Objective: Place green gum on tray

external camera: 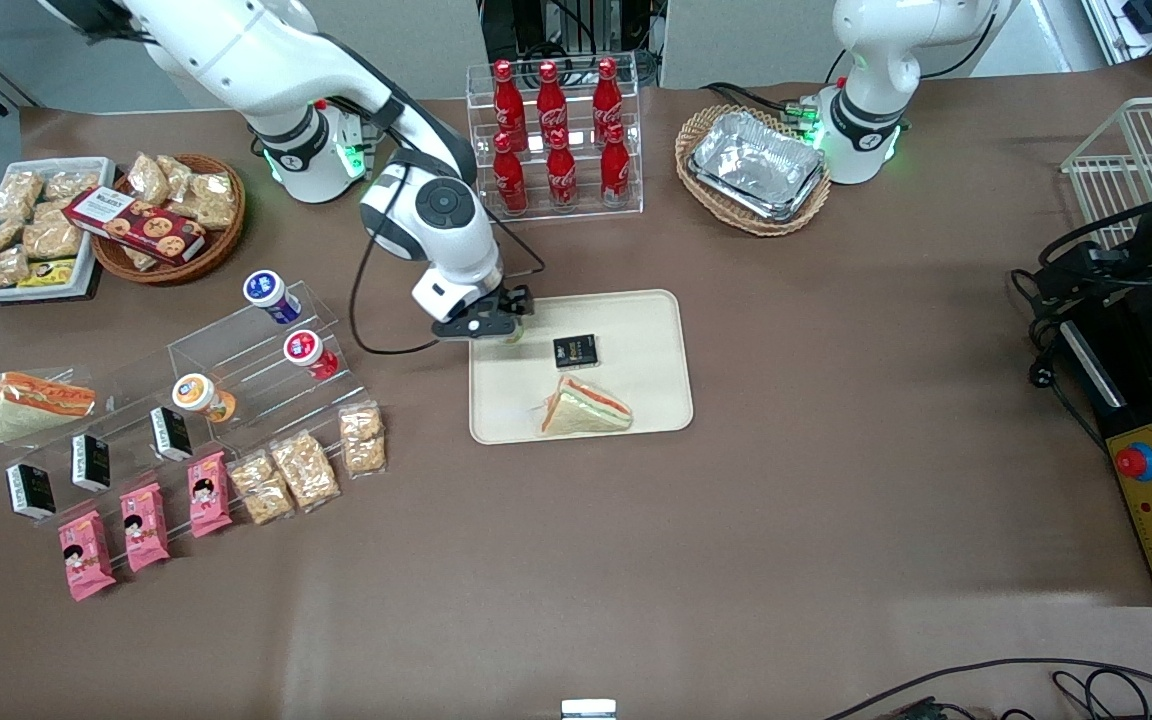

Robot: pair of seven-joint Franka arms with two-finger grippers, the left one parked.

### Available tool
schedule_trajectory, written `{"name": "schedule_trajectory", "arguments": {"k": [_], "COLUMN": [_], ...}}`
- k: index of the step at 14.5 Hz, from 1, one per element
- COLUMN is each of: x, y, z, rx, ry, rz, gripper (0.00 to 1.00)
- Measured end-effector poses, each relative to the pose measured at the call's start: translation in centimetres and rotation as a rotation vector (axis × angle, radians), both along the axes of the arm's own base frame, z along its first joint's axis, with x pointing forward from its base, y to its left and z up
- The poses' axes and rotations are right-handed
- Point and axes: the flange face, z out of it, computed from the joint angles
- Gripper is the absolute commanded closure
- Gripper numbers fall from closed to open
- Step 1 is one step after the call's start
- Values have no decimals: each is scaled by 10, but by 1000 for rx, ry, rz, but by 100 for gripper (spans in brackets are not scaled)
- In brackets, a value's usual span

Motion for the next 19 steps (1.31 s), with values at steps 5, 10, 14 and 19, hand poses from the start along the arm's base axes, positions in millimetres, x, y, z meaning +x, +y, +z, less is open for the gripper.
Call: {"name": "schedule_trajectory", "arguments": {"k": [5, 10, 14, 19], "x": [56, 118, 155, 155], "y": [-37, -107, -206, -394], "z": [152, 288, 322, 381], "rx": [-137, -64, -28, -21], "ry": [151, 147, 128, 40], "rz": [27, -15, 44, 63], "gripper": [0, 0, 0, 0]}}
